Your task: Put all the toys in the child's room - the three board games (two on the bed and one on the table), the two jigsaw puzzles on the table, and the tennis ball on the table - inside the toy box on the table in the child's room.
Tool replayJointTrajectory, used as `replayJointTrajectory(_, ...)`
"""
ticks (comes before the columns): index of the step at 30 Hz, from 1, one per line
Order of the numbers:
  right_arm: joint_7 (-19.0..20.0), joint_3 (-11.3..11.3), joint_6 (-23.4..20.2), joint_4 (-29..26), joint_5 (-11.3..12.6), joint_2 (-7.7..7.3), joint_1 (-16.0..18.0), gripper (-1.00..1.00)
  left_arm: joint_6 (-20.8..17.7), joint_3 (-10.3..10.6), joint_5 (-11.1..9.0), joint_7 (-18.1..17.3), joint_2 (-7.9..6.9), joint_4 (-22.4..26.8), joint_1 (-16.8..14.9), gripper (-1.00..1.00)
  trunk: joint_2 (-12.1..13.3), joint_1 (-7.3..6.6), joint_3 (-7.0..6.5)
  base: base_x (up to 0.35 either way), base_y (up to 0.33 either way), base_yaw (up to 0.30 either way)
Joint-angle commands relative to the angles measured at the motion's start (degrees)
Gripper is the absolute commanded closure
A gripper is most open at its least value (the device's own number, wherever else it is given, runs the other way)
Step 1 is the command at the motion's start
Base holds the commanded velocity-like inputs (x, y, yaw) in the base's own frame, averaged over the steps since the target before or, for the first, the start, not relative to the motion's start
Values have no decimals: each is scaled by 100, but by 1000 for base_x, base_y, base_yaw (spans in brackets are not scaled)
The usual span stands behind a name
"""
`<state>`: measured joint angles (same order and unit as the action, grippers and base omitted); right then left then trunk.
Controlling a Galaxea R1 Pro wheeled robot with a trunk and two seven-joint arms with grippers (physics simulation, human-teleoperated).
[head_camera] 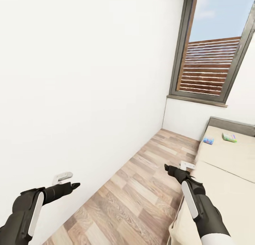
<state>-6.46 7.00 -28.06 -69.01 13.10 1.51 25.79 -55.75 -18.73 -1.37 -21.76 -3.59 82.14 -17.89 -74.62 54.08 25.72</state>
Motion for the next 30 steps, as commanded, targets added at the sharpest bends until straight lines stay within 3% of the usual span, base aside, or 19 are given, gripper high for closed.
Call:
replayJointTrajectory(1, -39, 3, -23, -6, 61, 2, 5, -100, -33, -8, -12, -12, -1, 4, -3, -100, -3, 3, 1, 304, 150, -238)
replayJointTrajectory(7, -39, 10, -24, -7, 61, -2, 5, -100, -33, -8, -15, -17, -1, 4, 1, -100, -3, 3, -30, 157, 75, -238)
replayJointTrajectory(30, -39, 55, -41, 35, 70, -9, 5, -100, -27, -8, -19, -21, -1, 4, 4, -100, -3, 3, -154, 6, 14, -238)
